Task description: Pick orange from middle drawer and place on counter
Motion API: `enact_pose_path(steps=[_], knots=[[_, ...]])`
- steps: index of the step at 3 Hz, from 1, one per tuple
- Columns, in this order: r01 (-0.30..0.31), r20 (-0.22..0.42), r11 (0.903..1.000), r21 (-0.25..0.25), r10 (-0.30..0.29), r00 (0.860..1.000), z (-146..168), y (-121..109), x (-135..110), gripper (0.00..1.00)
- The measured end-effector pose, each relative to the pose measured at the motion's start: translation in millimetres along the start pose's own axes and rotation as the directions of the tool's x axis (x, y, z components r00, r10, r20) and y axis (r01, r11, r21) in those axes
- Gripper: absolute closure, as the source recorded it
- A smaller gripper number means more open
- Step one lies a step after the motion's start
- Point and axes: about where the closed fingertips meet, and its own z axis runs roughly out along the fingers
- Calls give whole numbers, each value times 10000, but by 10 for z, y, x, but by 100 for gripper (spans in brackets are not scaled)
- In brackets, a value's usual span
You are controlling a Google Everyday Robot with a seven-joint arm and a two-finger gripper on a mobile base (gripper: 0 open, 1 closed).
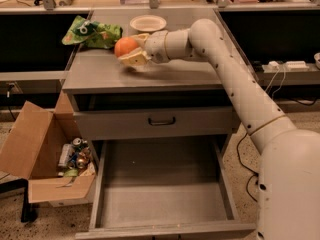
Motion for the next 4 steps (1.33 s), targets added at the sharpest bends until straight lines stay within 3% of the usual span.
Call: enact_pose_path(steps=[2, 4], knots=[[-754, -284, 9972, 17, 754, 9967, 114, -201, 205, 59], [-901, -341, 9959, -21, 899, 9954, 138, -236, 243, 12]])
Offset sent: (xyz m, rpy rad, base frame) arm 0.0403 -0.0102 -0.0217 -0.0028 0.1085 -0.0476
